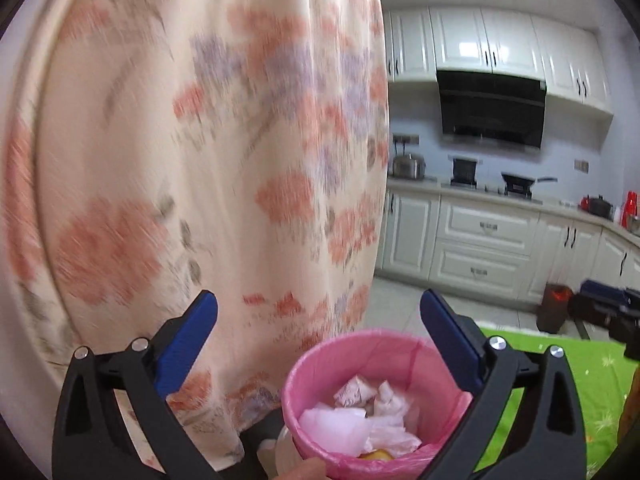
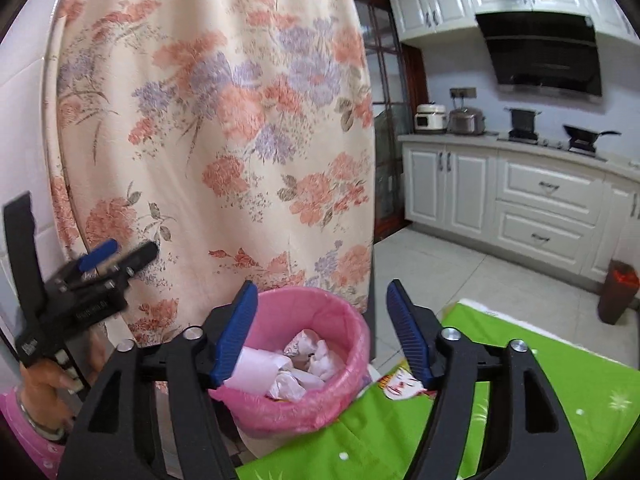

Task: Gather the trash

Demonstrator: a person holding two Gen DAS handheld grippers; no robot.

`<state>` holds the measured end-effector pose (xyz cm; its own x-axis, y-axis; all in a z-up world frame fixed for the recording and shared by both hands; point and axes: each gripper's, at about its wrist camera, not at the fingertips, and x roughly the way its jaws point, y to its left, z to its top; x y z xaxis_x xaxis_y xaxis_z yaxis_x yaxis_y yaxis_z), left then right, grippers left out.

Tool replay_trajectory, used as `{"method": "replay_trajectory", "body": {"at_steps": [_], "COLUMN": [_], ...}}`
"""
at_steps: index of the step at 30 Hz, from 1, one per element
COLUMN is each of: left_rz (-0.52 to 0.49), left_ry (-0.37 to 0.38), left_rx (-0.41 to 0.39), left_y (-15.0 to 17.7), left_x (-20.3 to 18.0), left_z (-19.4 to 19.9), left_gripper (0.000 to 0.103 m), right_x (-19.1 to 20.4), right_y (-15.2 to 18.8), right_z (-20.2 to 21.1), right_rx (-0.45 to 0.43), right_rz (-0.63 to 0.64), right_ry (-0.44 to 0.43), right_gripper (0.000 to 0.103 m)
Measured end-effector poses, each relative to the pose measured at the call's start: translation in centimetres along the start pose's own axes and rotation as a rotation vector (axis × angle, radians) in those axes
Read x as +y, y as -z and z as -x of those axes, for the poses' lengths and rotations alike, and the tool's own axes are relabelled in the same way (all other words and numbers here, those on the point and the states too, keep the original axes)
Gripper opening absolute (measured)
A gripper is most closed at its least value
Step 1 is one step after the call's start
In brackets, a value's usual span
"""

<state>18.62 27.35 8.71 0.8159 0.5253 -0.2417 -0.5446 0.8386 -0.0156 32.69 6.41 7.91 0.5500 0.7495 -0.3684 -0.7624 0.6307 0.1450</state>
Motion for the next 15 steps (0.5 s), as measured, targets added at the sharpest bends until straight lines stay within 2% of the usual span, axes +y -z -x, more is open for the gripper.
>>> {"method": "replay_trajectory", "body": {"at_steps": [4, 7, 11, 15], "left_rz": [0.022, 0.042, 0.003, -0.049], "left_ry": [0.021, 0.023, -0.053, -0.012], "left_rx": [0.032, 0.045, 0.041, 0.072], "left_y": [-1.0, -0.5, 1.7, 4.0], "left_x": [-0.3, -0.5, -1.2, -2.2], "left_z": [3.2, 5.3, 8.2, 10.5], "left_gripper": [0.098, 0.098, 0.098, 0.098], "right_x": [0.5, 0.8, 1.0, 1.6], "right_y": [0.3, 1.5, 4.5, 7.5], "right_z": [3.7, 5.7, 7.6, 8.4], "right_rx": [-0.020, -0.013, 0.003, 0.033], "right_rz": [-0.027, -0.052, -0.082, -0.097], "right_ry": [0.013, 0.042, 0.071, 0.090], "right_gripper": [0.084, 0.084, 0.084, 0.084]}}
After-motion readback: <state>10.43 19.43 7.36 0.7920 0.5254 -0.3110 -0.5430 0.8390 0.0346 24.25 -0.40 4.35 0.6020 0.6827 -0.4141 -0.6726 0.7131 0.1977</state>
